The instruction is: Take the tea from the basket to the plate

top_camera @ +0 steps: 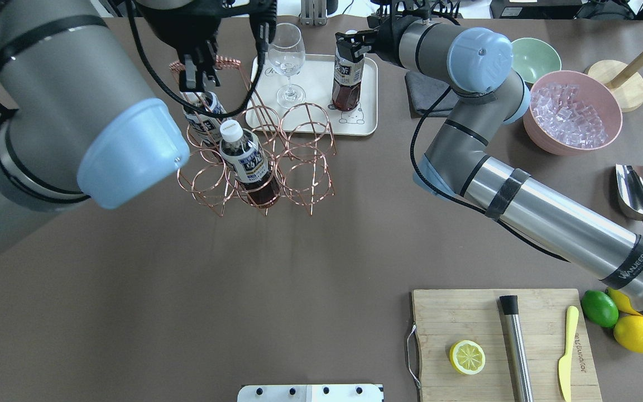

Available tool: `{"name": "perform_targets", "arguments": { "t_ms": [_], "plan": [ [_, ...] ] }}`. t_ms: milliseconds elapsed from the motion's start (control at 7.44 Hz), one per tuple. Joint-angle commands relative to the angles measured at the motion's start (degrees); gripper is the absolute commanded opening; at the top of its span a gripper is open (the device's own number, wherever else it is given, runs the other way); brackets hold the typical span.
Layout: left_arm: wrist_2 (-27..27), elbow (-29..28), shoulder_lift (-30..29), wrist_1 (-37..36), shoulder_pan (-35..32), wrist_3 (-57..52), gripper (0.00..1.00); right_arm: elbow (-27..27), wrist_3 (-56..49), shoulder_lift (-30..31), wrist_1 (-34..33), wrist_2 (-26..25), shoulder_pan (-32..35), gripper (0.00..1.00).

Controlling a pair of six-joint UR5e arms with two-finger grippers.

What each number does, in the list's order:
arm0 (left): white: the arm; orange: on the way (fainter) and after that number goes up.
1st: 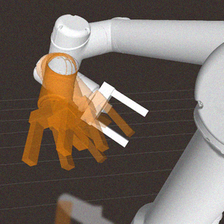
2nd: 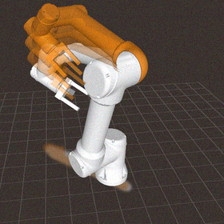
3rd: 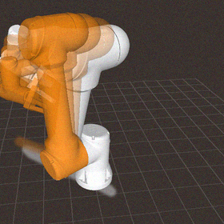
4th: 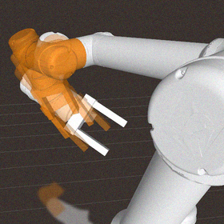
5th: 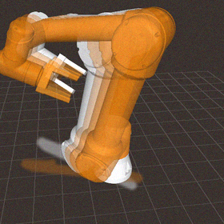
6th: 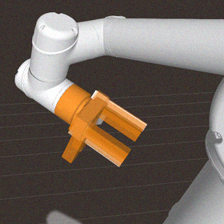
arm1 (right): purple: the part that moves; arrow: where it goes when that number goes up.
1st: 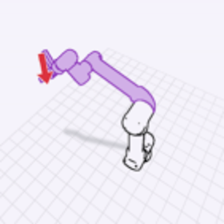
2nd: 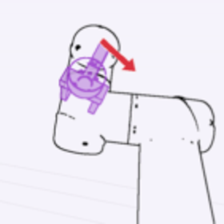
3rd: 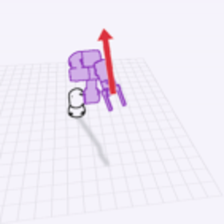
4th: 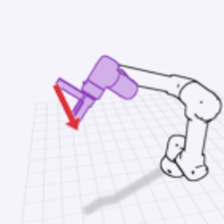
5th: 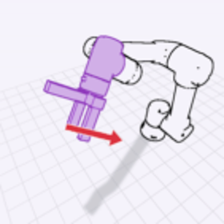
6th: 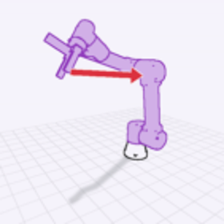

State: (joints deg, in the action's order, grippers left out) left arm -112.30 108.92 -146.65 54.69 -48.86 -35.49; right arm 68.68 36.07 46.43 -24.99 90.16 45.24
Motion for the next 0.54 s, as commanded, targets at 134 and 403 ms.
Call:
{"name": "perform_targets", "arguments": {
  "t_ms": [134, 403],
  "plan": [
    [-4.9, 0.0, 6.5, -0.6, -11.0, -11.9, 0.0, 9.8, 4.9, 0.2, -14.2, 2.1, 0.2, 1.0],
    [-5.8, -1.1, 10.6, -0.5, -16.7, -18.9, 0.0, 22.6, 7.0, 0.2, -34.7, 4.4, 0.9, 1.0]
  ]
}}
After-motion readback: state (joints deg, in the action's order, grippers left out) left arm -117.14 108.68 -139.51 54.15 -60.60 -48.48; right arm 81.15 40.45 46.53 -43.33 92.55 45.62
